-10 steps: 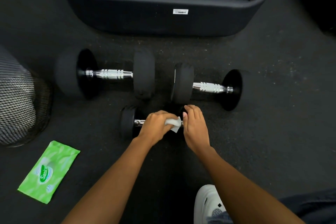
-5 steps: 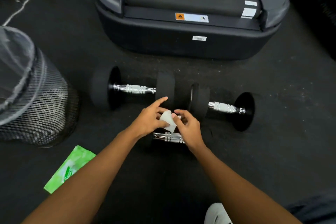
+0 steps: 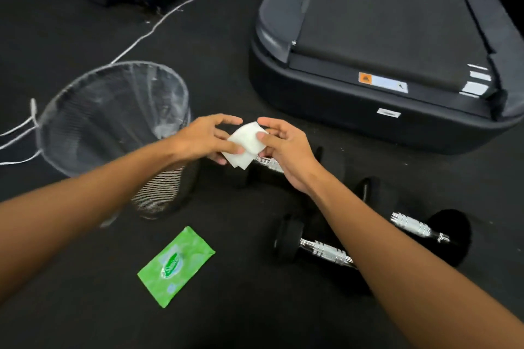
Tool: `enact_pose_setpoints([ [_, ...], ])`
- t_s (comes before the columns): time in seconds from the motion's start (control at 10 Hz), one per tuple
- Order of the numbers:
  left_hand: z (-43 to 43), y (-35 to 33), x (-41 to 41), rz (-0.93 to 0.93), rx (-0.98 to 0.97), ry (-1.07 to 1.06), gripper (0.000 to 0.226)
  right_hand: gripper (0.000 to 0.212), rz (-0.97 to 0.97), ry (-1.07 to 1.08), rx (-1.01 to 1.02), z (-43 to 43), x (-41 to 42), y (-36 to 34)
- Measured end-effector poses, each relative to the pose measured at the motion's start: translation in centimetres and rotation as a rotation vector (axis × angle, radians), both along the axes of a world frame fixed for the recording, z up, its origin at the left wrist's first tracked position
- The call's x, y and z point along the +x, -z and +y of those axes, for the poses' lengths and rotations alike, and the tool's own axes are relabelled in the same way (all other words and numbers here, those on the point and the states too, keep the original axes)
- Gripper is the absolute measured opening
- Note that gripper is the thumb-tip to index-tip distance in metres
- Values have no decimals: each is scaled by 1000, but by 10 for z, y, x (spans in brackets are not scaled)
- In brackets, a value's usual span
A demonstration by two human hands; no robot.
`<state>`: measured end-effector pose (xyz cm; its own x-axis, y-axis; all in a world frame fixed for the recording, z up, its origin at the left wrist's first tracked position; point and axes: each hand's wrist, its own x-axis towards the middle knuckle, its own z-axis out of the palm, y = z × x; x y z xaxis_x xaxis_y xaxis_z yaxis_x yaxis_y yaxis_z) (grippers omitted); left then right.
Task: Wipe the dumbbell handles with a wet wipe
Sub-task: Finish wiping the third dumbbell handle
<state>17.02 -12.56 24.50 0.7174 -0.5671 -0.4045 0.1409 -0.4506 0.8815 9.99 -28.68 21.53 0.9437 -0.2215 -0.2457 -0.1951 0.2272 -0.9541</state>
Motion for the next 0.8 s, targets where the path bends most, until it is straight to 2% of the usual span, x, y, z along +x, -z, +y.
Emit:
enact_pose_setpoints([
  [0.2, 84, -29, 23, 28, -108, -298, 37, 33, -18, -195, -52, 62, 54, -31],
  [0.3, 118, -32, 36, 22, -143, -416, 28, 35, -27, -268, -208, 94, 82, -41],
  [0.4, 144, -27, 49, -15, -85, -486, 17, 28, -12, -279, -461, 123, 109, -42],
  [0.5, 162, -11, 64, -74, 61, -486, 15, 24, 6, -337, -719, 148, 129, -34],
  [0.6, 167, 6, 75, -171, 318, -414, 13, 26, 66, -414, -929, 163, 140, -24],
  [0.7, 163, 13, 79, -222, 542, -268, 9, 23, 119, -466, -1031, 170, 143, -12],
  [0.8, 159, 15, 79, -228, 744, -166, 18, 25, 168, -528, -1184, 179, 140, -9],
])
